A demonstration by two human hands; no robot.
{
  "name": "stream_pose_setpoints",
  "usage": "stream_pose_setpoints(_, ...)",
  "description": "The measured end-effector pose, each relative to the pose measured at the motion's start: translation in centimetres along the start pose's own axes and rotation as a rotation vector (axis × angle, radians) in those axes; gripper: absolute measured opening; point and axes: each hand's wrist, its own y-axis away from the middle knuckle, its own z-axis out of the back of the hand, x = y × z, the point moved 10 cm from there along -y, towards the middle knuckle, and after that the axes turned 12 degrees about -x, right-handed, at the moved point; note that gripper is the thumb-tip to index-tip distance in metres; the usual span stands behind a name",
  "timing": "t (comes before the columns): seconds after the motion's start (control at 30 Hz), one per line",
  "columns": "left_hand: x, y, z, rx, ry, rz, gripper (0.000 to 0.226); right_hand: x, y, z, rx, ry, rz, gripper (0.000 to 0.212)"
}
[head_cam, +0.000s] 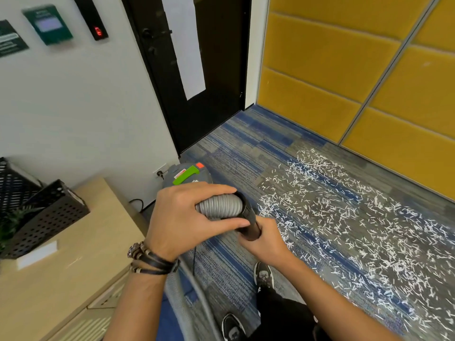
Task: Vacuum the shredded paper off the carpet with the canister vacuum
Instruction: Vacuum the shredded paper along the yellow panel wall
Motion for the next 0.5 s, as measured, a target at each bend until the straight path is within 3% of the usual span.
stream_pose_setpoints(0.27,3.0,1.0,-3.5,0.160,0.018,0.122,0.058,-3.2,-0.4,-0.9,0.048,0.091,-0.042,0.014)
stream_pose_setpoints(0.5,0.7,1.9,-3.0,0.200,0.154,0.097,0.056,-3.0,3.5,-0.2,0.063,0.059,-0.077,0.019)
